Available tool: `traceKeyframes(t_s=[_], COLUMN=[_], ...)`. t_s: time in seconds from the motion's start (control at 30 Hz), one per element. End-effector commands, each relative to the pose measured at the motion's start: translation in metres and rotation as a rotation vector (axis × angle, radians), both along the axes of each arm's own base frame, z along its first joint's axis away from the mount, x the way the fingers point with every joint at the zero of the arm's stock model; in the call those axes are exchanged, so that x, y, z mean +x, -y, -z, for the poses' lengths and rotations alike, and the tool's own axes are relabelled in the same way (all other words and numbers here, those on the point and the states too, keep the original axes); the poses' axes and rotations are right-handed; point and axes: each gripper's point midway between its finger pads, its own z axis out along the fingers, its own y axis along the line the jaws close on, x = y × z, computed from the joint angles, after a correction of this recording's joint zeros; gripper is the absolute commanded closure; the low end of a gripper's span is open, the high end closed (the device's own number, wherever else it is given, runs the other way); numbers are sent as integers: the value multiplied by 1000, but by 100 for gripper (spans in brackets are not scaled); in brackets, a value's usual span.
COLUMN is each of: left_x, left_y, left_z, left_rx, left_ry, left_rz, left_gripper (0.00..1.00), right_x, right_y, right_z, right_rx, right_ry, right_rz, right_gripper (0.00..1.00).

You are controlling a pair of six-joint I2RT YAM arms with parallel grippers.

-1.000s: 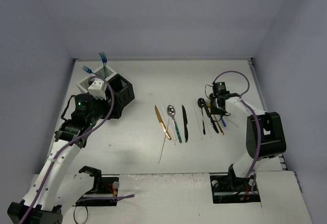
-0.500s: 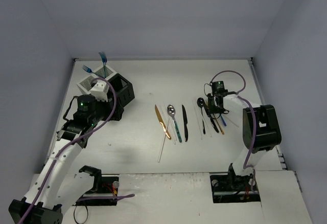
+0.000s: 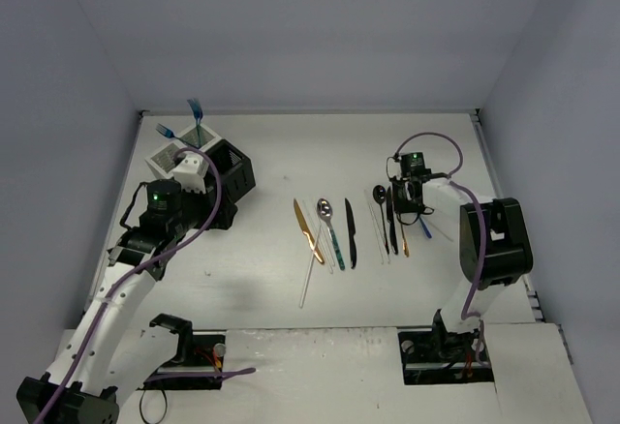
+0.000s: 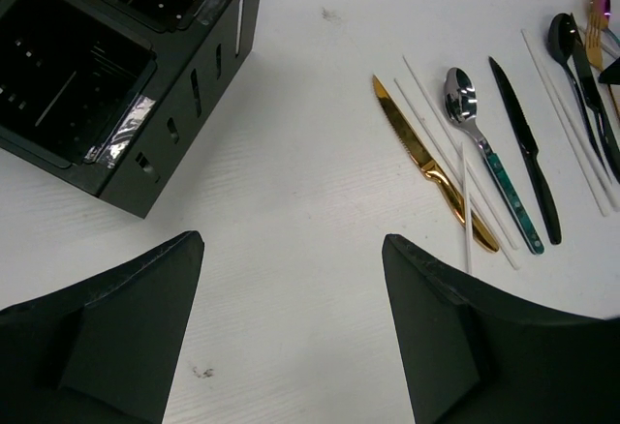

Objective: Sort the eating utensils into containers

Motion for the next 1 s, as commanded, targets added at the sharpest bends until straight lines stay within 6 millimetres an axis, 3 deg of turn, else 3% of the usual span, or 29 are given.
traceKeyframes(t_s=[0.0, 0.07, 0.27, 0.4, 0.53, 0.73, 0.97], left_x=[5, 3, -5, -9, -12, -12, -4], left_y=[16, 23, 57, 82, 112, 147, 147], left_z=[-41, -55, -102, -143, -170, -185, -171], left_rx=[-93, -142, -306, -410, -474, -403, -308], left_ry=[103, 114, 191, 298, 370, 429, 411], left_rz=[53, 67, 182, 262, 340, 390, 305], left_gripper=[28, 28, 28, 28, 28, 28, 32], right_x=[19, 23, 12, -18, -55, -92, -113], right_y=[-13, -21, -96, -162, -221, -272, -297], right_z=[-58, -90, -172, -222, -268, -299, -309], right_rx=[-37, -50, 38, 149, 265, 385, 468], right_ry=[168, 257, 463, 578, 682, 736, 757], right_rz=[-37, -57, -259, -433, -585, -725, -777], right_gripper=[100, 100, 100, 100, 100, 100, 100])
